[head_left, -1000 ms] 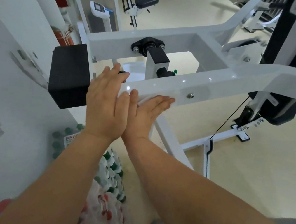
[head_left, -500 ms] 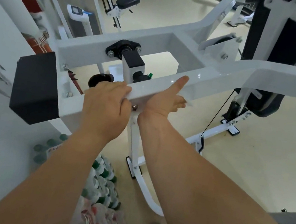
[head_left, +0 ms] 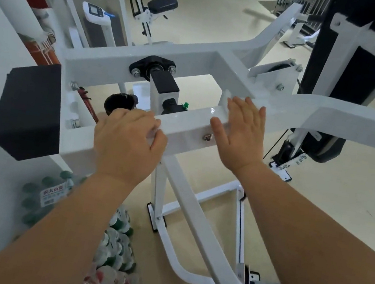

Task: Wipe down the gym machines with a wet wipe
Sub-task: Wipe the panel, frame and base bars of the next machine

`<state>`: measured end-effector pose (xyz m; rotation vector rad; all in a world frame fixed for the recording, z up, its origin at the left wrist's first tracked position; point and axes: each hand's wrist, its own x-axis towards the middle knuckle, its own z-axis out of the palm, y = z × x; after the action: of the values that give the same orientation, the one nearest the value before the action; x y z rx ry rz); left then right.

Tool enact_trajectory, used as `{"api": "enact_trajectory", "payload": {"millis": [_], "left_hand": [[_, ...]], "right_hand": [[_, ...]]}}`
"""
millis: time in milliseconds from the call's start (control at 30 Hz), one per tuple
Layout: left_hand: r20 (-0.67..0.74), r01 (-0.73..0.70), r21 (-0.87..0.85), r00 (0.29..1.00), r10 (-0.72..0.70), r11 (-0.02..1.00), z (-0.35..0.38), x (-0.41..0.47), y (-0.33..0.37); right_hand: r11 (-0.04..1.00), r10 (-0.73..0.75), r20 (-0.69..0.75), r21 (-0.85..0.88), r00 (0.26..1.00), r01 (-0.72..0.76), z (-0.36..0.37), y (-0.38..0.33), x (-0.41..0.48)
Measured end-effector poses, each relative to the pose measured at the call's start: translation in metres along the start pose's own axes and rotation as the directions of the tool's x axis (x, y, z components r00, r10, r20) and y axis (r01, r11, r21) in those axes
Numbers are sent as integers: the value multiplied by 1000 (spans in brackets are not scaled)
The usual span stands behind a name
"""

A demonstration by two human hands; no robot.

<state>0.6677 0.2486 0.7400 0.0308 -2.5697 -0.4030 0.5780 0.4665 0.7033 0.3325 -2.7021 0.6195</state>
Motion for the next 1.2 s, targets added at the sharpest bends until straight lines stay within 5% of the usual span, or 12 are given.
{"api": "enact_trajectory", "payload": {"millis": [100, 200, 267, 400, 567, 700, 800, 900, 1000, 1100, 1200], "left_hand": [[12, 15, 32, 1000, -16, 999, 3, 2, 1], [3, 33, 19, 999, -33, 999, 2, 6, 0], [12, 19, -10, 1000, -19, 1000, 1, 13, 4], [51, -64, -15, 997, 64, 998, 3, 35, 31], [156, -177, -122, 968, 195, 977, 42, 64, 86], [190, -100, -163, 973, 131, 982, 73, 78, 102], [218, -142, 110, 969, 115, 984, 77, 74, 109], [299, -182, 267, 949, 98, 946, 76, 74, 114], [343, -158, 308, 938, 46, 938, 79, 77, 115], [346, -163, 316, 937, 47, 935, 78, 76, 114], [344, -169, 320, 938, 52, 932, 78, 76, 114]], "right_hand": [[1000, 18, 52, -20, 998, -17, -5, -11, -3], [964, -267, 118, 15, 956, 267, 3, -37, -24], [944, -331, 142, 46, 933, 327, 1, -25, -21], [998, 12, 39, 56, 999, -14, -11, 31, 8], [912, 331, 3, 255, 944, -321, -14, 49, 30], [934, 225, -94, 303, 970, -188, 6, 20, -2], [982, 56, -91, 183, 994, -38, 12, 43, -10], [954, 234, -78, 208, 969, -214, -1, 90, 19], [820, 448, -1, 399, 894, -411, -13, 101, 43], [692, 510, 13, 587, 860, -419, -1, 62, 34], [674, 447, -4, 659, 895, -334, 20, 22, 8]]}}
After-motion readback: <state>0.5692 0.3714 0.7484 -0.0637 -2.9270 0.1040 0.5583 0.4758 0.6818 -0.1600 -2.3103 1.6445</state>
